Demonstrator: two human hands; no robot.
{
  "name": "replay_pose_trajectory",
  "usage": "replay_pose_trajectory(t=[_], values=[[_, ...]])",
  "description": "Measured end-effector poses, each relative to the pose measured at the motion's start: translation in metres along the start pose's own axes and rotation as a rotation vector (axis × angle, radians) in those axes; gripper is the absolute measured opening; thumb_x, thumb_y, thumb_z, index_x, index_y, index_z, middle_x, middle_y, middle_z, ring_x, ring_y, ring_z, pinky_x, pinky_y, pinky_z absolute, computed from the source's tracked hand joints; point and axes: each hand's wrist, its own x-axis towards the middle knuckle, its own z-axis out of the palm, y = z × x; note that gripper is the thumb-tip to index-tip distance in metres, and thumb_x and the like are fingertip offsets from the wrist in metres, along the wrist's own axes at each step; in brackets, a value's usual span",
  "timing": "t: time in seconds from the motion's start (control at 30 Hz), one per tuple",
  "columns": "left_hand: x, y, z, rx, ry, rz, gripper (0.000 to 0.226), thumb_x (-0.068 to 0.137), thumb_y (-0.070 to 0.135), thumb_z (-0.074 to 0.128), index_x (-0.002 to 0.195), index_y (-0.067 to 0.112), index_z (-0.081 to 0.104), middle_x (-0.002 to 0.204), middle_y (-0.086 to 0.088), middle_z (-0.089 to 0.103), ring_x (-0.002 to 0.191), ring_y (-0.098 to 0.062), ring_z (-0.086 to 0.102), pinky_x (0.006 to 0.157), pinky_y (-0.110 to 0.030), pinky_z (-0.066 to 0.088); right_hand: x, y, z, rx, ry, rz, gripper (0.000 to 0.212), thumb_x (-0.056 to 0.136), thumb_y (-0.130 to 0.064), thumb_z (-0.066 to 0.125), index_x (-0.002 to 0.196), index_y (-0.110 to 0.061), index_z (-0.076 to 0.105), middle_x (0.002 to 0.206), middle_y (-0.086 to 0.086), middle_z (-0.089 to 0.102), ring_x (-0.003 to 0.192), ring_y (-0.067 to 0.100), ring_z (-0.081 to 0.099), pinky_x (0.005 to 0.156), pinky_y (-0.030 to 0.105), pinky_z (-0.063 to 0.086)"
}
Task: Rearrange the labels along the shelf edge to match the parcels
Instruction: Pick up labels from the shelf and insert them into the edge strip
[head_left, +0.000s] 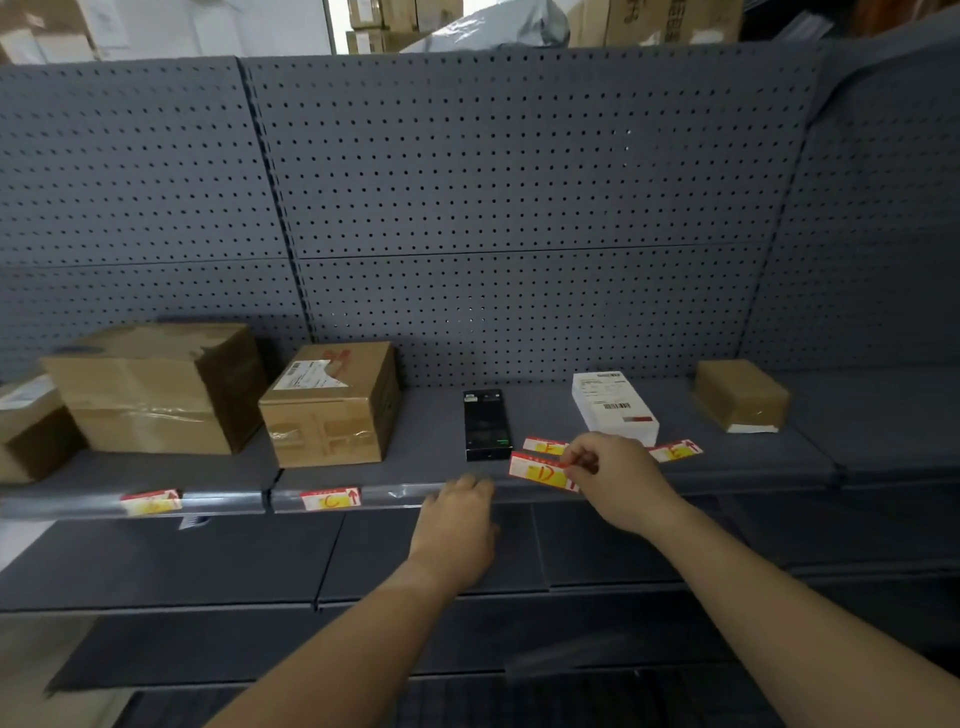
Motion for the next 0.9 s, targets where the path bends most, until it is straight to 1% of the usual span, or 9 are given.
replay_pose_trajectory(t=[0.07, 0.2, 0.3, 0.37, 0.47, 0.57, 0.77, 0.83, 0.9], values=[[0.006, -0.017, 0.005, -0.015, -0.01, 0.002, 0.032, 0.089, 0.027, 0.062, 0.119, 0.019, 0.053, 0.119, -0.002, 0.056, 0.112, -0.022, 0.051, 0.094, -0.036, 0.044, 0.01, -0.007, 0.013, -0.006, 0.0, 0.012, 0.01, 0.095, -0.015, 0.063, 0.097, -0.022, 0.07, 0.091, -0.007, 0.067, 0.082, 0.005, 0.062, 0.065, 0.017, 0.047], [0.024, -0.05, 0.02, -0.011, -0.037, 0.036, 0.032, 0.09, 0.027, 0.061, 0.12, 0.02, 0.053, 0.12, -0.002, 0.055, 0.112, -0.023, 0.05, 0.092, -0.037, 0.042, 0.034, -0.019, 0.035, -0.034, -0.004, 0.038, 0.01, 0.093, -0.012, 0.064, 0.096, -0.02, 0.07, 0.096, -0.004, 0.067, 0.087, 0.008, 0.061, 0.075, 0.022, 0.049], [0.041, -0.07, 0.032, 0.003, -0.041, 0.064, 0.032, 0.09, 0.022, 0.06, 0.12, 0.021, 0.052, 0.119, -0.001, 0.055, 0.111, -0.022, 0.05, 0.093, -0.036, 0.042, 0.052, -0.021, 0.048, -0.044, -0.001, 0.048, 0.01, 0.093, -0.012, 0.065, 0.095, -0.021, 0.07, 0.096, -0.006, 0.067, 0.087, 0.005, 0.06, 0.078, 0.024, 0.051], [0.051, -0.078, 0.041, 0.022, -0.057, 0.083, 0.036, 0.088, 0.018, 0.062, 0.122, 0.022, 0.052, 0.12, -0.001, 0.054, 0.111, -0.022, 0.05, 0.093, -0.036, 0.042, 0.061, -0.02, 0.055, -0.054, -0.006, 0.067, 0.011, 0.093, -0.012, 0.065, 0.095, -0.022, 0.07, 0.095, -0.006, 0.067, 0.086, 0.005, 0.06, 0.079, 0.026, 0.053], [0.063, -0.08, 0.054, 0.045, -0.077, 0.114, 0.041, 0.085, 0.014, 0.063, 0.123, 0.023, 0.051, 0.121, 0.0, 0.052, 0.111, -0.023, 0.048, 0.091, -0.037, 0.041, 0.071, -0.014, 0.062, -0.061, -0.017, 0.09, 0.012, 0.093, -0.012, 0.066, 0.095, -0.023, 0.07, 0.093, -0.007, 0.066, 0.086, 0.006, 0.061, 0.078, 0.024, 0.052], [0.069, -0.077, 0.065, 0.075, -0.076, 0.142, 0.041, 0.084, 0.014, 0.064, 0.122, 0.023, 0.053, 0.12, 0.001, 0.053, 0.11, -0.022, 0.048, 0.089, -0.037, 0.041, 0.079, -0.007, 0.065, -0.073, -0.024, 0.09, 0.011, 0.092, -0.012, 0.066, 0.095, -0.022, 0.07, 0.094, -0.006, 0.067, 0.086, 0.007, 0.061, 0.075, 0.021, 0.049], [0.071, -0.075, 0.081, 0.143, -0.055, 0.159, 0.045, 0.079, 0.014, 0.069, 0.119, 0.02, 0.051, 0.119, -0.002, 0.051, 0.11, -0.026, 0.046, 0.091, -0.041, 0.038, 0.093, 0.003, 0.067, -0.063, -0.069, 0.082, 0.014, 0.092, -0.013, 0.066, 0.092, -0.027, 0.068, 0.097, -0.005, 0.07, 0.09, 0.009, 0.064, 0.08, 0.028, 0.054], [0.07, -0.074, 0.085, 0.129, -0.036, 0.142, 0.048, 0.073, 0.011, 0.072, 0.117, 0.02, 0.054, 0.116, -0.003, 0.054, 0.107, -0.026, 0.048, 0.09, -0.042, 0.04, 0.098, 0.005, 0.068, -0.059, -0.073, 0.079, 0.012, 0.093, -0.014, 0.067, 0.093, -0.026, 0.069, 0.097, -0.007, 0.069, 0.089, 0.006, 0.063, 0.077, 0.024, 0.053], [0.07, -0.073, 0.09, 0.107, -0.011, 0.126, 0.054, 0.06, 0.008, 0.078, 0.109, 0.019, 0.06, 0.107, -0.003, 0.058, 0.098, -0.026, 0.053, 0.086, -0.042, 0.044, 0.101, 0.008, 0.07, -0.046, -0.076, 0.078, 0.011, 0.093, -0.015, 0.066, 0.094, -0.027, 0.069, 0.096, -0.009, 0.068, 0.087, 0.002, 0.062, 0.071, 0.017, 0.049]])
